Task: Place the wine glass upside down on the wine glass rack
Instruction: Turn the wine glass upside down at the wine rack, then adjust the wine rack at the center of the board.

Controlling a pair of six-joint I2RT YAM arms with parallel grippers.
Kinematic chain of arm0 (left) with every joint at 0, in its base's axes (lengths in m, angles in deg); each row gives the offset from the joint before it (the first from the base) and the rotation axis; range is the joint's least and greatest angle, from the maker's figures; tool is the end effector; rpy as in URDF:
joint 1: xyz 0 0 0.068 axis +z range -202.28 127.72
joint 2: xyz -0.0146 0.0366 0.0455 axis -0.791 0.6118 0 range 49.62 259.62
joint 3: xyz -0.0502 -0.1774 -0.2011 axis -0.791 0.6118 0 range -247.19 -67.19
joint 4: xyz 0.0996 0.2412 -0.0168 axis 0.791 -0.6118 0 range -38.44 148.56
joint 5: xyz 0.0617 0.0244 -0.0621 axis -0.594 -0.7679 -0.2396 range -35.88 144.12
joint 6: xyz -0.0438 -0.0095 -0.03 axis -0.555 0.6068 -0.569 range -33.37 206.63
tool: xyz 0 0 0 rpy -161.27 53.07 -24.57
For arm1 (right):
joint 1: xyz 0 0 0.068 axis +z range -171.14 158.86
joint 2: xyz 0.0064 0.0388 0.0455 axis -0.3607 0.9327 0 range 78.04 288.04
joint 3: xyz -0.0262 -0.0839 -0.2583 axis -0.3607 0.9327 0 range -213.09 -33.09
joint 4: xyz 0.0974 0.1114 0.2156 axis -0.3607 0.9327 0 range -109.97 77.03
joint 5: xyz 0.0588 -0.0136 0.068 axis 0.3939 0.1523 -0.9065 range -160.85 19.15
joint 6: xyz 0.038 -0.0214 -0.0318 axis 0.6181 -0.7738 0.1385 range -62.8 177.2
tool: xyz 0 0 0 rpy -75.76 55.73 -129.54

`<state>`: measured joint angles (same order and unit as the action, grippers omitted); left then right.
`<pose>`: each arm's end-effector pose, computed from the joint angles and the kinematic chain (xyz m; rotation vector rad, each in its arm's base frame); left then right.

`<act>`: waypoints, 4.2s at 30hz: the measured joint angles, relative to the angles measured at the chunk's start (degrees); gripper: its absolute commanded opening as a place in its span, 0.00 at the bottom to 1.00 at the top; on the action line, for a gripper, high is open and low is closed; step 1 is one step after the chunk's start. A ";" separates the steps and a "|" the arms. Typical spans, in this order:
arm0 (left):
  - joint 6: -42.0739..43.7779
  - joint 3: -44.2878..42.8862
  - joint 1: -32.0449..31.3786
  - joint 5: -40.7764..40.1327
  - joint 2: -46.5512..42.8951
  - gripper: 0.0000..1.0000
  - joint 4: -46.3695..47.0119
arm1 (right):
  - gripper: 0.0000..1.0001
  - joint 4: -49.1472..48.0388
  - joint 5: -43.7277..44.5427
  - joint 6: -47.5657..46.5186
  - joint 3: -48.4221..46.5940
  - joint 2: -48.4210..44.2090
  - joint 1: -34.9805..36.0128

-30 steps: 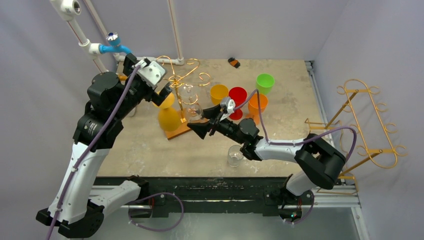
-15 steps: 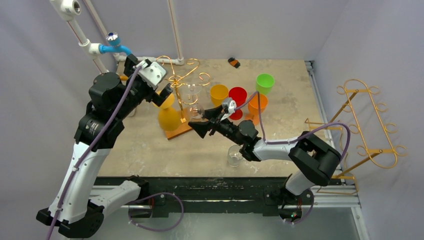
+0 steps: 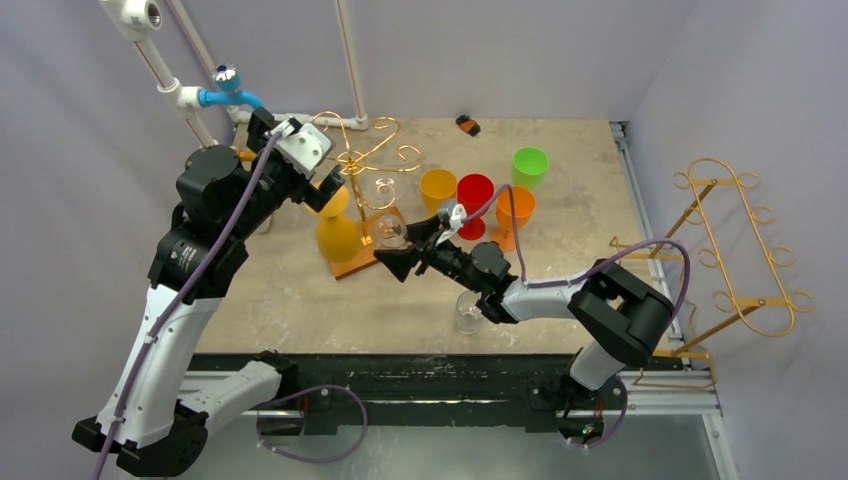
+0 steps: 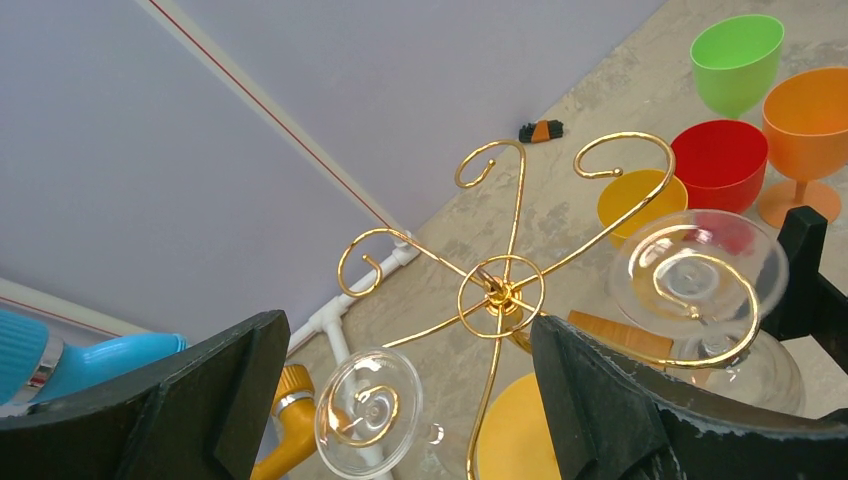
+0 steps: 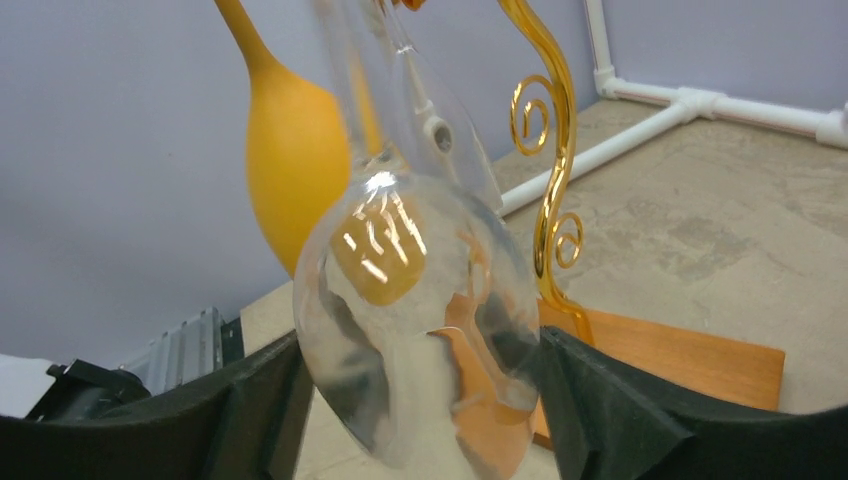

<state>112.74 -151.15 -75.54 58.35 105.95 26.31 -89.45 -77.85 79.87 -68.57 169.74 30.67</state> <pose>0.1570 -0.0704 0.4912 0.7404 1.4762 -0.0230 0.1947 0.2545 0.2322 -0.4687 1.3623 1.1678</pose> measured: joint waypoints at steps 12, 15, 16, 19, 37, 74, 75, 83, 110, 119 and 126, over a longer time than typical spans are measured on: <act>-0.20 0.31 0.00 -0.02 0.28 1.00 0.04 | 0.99 4.87 0.48 -1.27 0.11 -4.63 -0.11; -1.11 0.28 0.00 -0.02 0.85 1.00 0.02 | 0.99 8.02 0.46 -2.40 0.11 -8.61 -0.11; -1.60 0.17 0.00 -0.04 1.25 1.00 -0.02 | 0.99 9.73 0.42 -2.91 0.11 -10.40 -0.11; -3.15 -0.46 0.00 -0.04 2.89 1.00 -0.22 | 0.99 16.70 -0.02 -4.26 -0.09 -16.11 -0.11; -8.57 -2.93 0.00 -0.22 8.52 0.90 -1.79 | 0.90 71.56 -3.19 -5.75 -32.37 -26.49 -15.82; -11.85 -2.95 0.00 1.70 15.28 0.19 -2.78 | 0.17 87.71 -8.61 -3.06 -58.73 -1.25 -17.18; -11.85 -2.95 0.00 1.75 15.28 0.18 -2.78 | 0.16 87.71 -8.57 -2.69 -58.62 -1.36 -17.25; -11.67 -2.95 -0.02 1.97 15.28 0.08 -2.58 | 0.12 86.01 -7.58 0.31 -56.24 -2.78 -17.38; -10.01 -1.40 -0.13 0.31 15.76 0.02 1.29 | 0.00 85.02 3.85 7.39 -52.37 -6.62 -12.39; -9.31 -0.98 -0.13 0.09 15.54 0.01 1.75 | 0.00 85.07 8.41 8.28 -51.56 -7.50 -10.03; -8.98 -0.42 -0.13 1.14 15.54 0.00 2.82 | 0.00 81.53 10.67 10.62 -44.78 -12.37 -7.02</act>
<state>103.75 -151.57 -75.68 59.49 121.49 29.13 -7.92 -67.19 90.50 -113.36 157.37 23.65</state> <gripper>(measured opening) 0.083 0.186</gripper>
